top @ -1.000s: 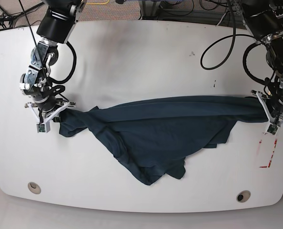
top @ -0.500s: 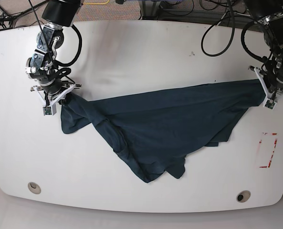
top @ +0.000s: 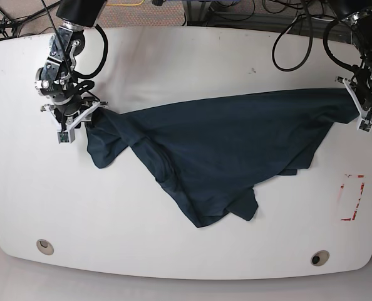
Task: Fold the T-shirt properly
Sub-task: 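Drag the right gripper's held fabric along the shirt edge away from the left gripper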
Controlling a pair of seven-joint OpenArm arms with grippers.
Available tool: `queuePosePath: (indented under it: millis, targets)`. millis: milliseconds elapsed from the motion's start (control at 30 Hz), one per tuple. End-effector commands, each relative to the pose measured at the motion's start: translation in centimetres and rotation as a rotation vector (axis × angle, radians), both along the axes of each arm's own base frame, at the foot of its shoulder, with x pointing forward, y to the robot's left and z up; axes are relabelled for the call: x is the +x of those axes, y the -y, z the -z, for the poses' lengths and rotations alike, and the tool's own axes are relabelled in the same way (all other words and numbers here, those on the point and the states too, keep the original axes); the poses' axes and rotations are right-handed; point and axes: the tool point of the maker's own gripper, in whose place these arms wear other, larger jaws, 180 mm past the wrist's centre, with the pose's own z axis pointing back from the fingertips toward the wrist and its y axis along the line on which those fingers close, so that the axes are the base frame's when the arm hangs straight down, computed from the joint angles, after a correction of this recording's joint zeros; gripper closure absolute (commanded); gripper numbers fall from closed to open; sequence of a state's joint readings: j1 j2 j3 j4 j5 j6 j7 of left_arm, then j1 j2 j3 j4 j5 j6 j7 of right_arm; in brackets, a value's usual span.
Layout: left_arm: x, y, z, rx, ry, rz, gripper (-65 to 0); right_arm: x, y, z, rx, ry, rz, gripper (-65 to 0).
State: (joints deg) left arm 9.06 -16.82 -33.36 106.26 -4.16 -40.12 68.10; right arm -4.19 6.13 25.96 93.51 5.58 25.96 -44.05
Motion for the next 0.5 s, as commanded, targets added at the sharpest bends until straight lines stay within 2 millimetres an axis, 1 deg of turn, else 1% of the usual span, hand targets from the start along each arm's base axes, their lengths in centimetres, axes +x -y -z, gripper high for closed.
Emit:
queuePosePath:
  millis: [0,33,67,167,200,233,267,367,467]
  targets:
    - [0.7,-0.5,-1.3,0.028,0.033,0.006,0.0,1.8,-0.6,-3.2,-0.006,0.114,-0.008,-40.7]
    - [0.6,-0.6,-1.3,0.028,0.032,0.004,0.0,1.9,-0.7,-3.6,-0.008,0.127,-0.009,-43.8]
    - [0.6,-0.6,-1.3,0.029,0.032,0.002,0.0,2.1,-1.0,-4.3,-0.009,0.147,-0.012,-49.1]
    - [0.0,-0.9,-1.1,0.030,0.022,-0.007,0.0,2.6,-1.8,-6.2,-0.014,0.203,-0.021,-58.7]
    - [-0.1,-0.9,-1.0,0.029,0.018,-0.009,0.0,2.7,-2.1,-6.6,-0.009,0.215,-0.020,-60.4]
    - [-0.2,-0.9,-1.0,0.029,0.017,-0.009,0.0,3.0,-2.7,-7.5,-0.003,0.242,-0.021,-61.8]
    - [-0.3,-0.9,-0.9,0.027,0.016,-0.010,0.0,3.1,-2.8,-7.7,-0.001,0.249,-0.021,-62.0]
    - [-0.4,-0.9,-0.8,0.026,0.013,-0.011,0.0,4.2,-3.8,-9.7,0.003,0.308,-0.037,-62.0]
    - [-0.4,-0.9,-0.8,0.026,0.013,-0.011,0.0,5.4,-6.7,-10.4,0.024,0.331,-0.111,-62.0]
